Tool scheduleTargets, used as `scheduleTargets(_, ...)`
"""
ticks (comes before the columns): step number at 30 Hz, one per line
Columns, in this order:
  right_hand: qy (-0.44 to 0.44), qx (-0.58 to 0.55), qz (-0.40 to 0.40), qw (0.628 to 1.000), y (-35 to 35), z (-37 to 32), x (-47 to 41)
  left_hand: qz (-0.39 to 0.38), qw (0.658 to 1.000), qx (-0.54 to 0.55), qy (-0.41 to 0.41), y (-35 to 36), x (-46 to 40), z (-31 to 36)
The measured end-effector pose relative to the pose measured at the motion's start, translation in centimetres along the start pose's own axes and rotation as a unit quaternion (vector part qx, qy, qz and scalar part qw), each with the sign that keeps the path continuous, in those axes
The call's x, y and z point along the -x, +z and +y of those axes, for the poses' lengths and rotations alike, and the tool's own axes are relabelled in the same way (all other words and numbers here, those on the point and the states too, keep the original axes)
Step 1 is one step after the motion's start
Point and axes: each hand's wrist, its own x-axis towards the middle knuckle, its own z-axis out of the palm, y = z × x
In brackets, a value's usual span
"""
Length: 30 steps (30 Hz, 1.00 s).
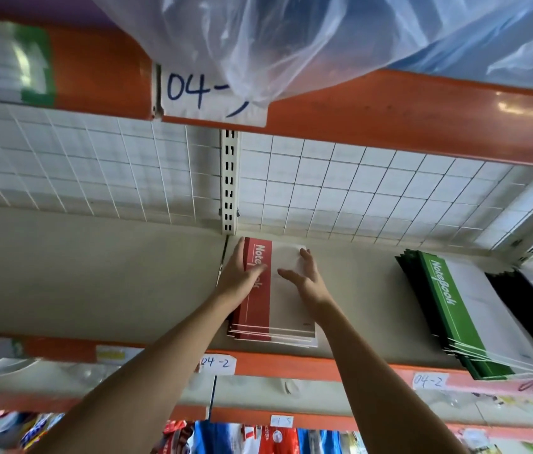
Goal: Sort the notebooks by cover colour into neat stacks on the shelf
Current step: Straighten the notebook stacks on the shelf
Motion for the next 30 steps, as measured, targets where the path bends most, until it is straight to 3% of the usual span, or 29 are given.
scheduleTargets(3, -0.003, 0.026, -0.014, 1.000, -0.5, -0.9, 0.5, 0.002, 1.000, -0.011, -0.012, -0.5, 0.8, 0.6)
scheduleTargets(6, -0.016, 0.145, -0.010, 0.989, -1.2, -1.9, 1.4, -0.016, 0.998, -0.063, -0.014, -1.8, 1.6, 1.6)
scheduleTargets(10, -0.019, 0.282, -0.028, 0.959, -1.6, -2.1, 3.0, -0.153, 0.978, -0.144, -0.005, -4.0, 3.4, 3.5)
scheduleTargets(13, 0.007, 0.324, -0.054, 0.945, -1.6, -2.5, 4.1, -0.270, 0.932, -0.242, -0.029, -4.8, 4.5, 4.8)
scheduleTargets(16, 0.028, 0.398, -0.121, 0.909, -1.4, -4.2, 5.3, -0.327, 0.848, -0.415, -0.029, -4.7, 5.2, 5.3)
scheduleTargets(18, 0.040, 0.445, -0.164, 0.880, -1.2, -5.4, 6.3, -0.314, 0.831, -0.459, -0.010, -4.3, 5.5, 5.1)
scheduleTargets(20, 0.052, 0.464, -0.188, 0.864, -1.2, -5.8, 7.0, -0.285, 0.847, -0.449, 0.011, -4.1, 5.9, 4.8)
scheduleTargets(30, -0.003, 0.546, -0.158, 0.822, -0.5, -4.1, 7.6, -0.245, 0.857, -0.451, 0.038, -4.1, 6.3, 4.2)
